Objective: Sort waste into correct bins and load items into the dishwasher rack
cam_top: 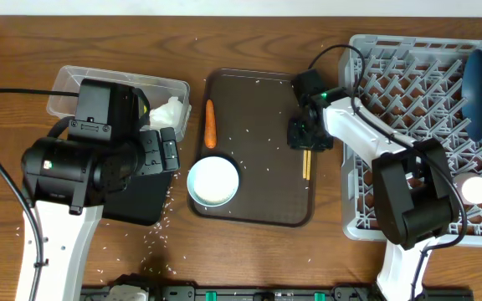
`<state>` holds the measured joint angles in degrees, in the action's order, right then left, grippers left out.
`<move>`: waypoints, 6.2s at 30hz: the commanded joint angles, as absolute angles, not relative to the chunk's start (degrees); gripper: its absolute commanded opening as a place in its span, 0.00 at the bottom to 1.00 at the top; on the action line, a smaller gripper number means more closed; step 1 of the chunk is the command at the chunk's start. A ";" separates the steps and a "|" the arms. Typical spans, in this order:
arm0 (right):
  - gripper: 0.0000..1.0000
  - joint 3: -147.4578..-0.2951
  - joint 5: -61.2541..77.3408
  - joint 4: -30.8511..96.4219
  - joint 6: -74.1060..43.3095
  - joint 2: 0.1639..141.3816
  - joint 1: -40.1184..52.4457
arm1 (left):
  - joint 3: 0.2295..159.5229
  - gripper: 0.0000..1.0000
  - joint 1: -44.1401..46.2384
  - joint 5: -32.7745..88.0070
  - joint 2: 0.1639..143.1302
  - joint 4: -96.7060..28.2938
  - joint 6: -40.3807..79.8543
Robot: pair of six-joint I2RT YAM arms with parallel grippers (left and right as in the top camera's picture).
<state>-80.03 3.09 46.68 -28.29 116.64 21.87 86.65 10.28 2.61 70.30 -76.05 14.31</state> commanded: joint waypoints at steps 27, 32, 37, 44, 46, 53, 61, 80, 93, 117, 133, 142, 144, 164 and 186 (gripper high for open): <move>0.01 -79.94 -1.48 43.51 -29.63 118.89 24.08 | 87.24 0.98 10.04 1.93 70.35 -76.07 13.78; 0.01 -80.99 1.91 44.58 -24.49 114.13 24.03 | 87.24 0.98 10.04 1.96 70.35 -76.07 13.78; 0.01 -80.99 6.04 46.02 -22.15 103.07 23.64 | 87.24 0.98 10.04 1.96 70.35 -76.07 13.78; 0.01 -80.99 -1.98 51.46 -19.14 88.18 18.28 | 87.24 0.98 10.04 1.93 70.35 -76.07 13.78; 0.01 -80.93 -6.04 53.56 -17.72 86.15 15.09 | 87.24 0.98 10.04 1.96 70.35 -76.07 13.76; 0.01 -79.46 -3.22 56.86 -10.85 88.97 4.91 | 87.22 0.98 10.04 1.93 70.35 -76.07 13.78; 0.01 -79.07 0.84 55.44 -9.41 96.88 4.58 | 87.24 0.98 10.04 1.96 70.35 -76.07 13.76; 0.48 -78.91 -2.39 51.44 -22.52 97.95 21.93 | 87.24 0.98 10.04 1.96 70.35 -76.07 13.78; 0.38 -78.89 -9.63 44.38 -31.22 113.73 24.27 | 87.24 0.98 10.04 1.93 70.35 -76.07 13.76; 0.01 -79.40 -4.80 43.31 -23.68 114.26 23.59 | 87.24 0.98 10.04 1.96 70.35 -76.07 13.78; 0.01 -79.40 -8.38 53.15 -13.26 85.65 12.64 | 87.24 0.98 10.04 1.93 70.35 -76.07 13.76; 0.01 -76.27 -4.95 55.44 -11.05 91.29 5.89 | 87.24 0.98 10.04 1.93 70.35 -76.07 13.76; 0.01 -76.18 -5.91 55.24 -11.07 93.32 5.91 | 87.24 0.98 10.04 1.93 70.35 -76.07 13.78; 0.73 -77.62 6.46 54.96 -11.09 72.27 6.07 | 86.91 0.98 10.11 7.42 71.02 -71.33 18.74; 0.89 -77.60 6.04 56.12 -20.99 64.82 5.98 | 63.59 0.83 24.88 2.74 86.78 -50.35 15.27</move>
<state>-76.93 5.63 55.68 -19.99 64.14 5.91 63.75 24.29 5.34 85.14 -51.94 16.25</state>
